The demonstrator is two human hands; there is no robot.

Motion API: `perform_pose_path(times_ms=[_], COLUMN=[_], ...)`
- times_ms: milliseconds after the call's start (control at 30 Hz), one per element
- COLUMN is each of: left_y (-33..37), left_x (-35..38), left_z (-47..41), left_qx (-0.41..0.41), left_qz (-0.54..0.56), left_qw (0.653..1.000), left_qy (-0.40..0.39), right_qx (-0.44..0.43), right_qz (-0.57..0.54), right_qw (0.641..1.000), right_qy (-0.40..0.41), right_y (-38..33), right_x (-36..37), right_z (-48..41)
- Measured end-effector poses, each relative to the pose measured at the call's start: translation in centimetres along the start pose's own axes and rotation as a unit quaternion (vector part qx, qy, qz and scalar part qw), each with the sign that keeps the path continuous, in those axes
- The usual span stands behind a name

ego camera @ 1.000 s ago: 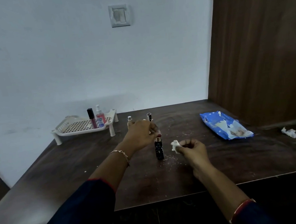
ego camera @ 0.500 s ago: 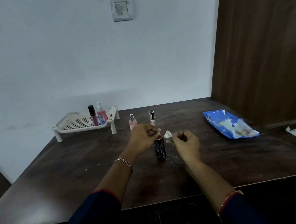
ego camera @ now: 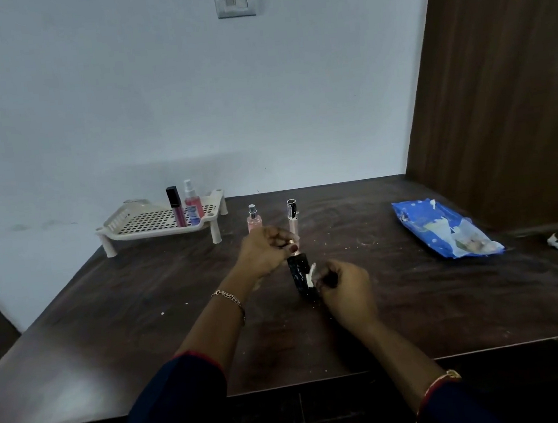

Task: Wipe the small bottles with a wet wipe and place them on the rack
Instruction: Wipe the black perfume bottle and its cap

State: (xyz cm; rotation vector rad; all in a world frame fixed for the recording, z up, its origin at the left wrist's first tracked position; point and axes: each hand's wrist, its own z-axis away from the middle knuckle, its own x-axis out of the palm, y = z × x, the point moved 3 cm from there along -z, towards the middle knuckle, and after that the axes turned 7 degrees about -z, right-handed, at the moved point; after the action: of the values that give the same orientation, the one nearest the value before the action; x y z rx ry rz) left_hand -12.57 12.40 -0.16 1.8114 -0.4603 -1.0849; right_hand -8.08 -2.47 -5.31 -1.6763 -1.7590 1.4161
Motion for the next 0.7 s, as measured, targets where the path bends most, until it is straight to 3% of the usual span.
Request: perform_pose_path(times_ms=[267, 400, 700], left_y=[-0.4, -0.3, -0.1], left_x=[-0.1, 0.0, 0.6], left_z=[0.2, 0.0, -0.3], left_qx=[-0.014, -0.015, -0.028], left_qz=[0.023, 0.012, 0.025], left_qw=[1.000, 1.000, 0.999], left_qy=[0.013, 0.015, 0.021], right_qx=[-0.012, -0.089, -0.088], right_qz=[0.050, 0.105, 0.164], right_qw=[0.999, 0.990, 0.977], right_qy=[-0.001, 0.000, -0.100], right_y=[-1.4, -2.5, -1.1], right_x=[0.5, 0.6, 0.3], right_z=[-1.5, -1.3, 0.9])
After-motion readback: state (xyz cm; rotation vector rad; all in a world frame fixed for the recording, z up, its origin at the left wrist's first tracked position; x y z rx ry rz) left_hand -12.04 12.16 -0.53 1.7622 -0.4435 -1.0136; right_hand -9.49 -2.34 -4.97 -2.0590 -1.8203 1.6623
